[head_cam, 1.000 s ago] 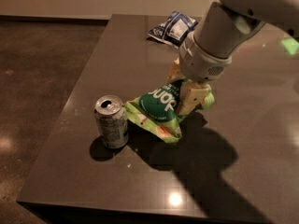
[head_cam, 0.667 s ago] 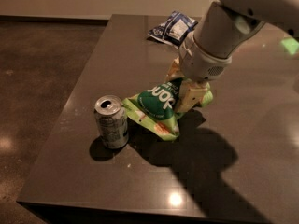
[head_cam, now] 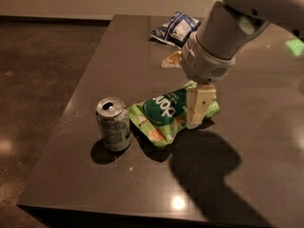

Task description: Move green rice chip bag near 7up can

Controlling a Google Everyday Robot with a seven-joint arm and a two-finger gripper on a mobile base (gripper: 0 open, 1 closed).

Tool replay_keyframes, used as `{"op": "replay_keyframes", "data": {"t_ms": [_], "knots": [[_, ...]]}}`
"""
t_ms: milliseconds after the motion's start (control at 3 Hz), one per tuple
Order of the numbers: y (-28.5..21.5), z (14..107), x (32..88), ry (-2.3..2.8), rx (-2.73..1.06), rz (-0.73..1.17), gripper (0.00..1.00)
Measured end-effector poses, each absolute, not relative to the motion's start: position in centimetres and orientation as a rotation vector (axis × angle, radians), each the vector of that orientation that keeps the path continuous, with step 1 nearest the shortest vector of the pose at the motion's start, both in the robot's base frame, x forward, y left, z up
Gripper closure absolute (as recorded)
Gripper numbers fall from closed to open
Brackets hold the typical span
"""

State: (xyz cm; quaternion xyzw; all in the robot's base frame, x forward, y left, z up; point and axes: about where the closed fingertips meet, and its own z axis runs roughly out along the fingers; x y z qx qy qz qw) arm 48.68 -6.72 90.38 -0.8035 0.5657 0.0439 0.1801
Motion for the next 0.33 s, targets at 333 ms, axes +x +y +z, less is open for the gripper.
{"op": "replay_keyframes", "data": {"t_ms": [333], "knots": [[-6.72, 90.38, 48.68, 1.599, -2.270, 0.124, 0.00]]}}
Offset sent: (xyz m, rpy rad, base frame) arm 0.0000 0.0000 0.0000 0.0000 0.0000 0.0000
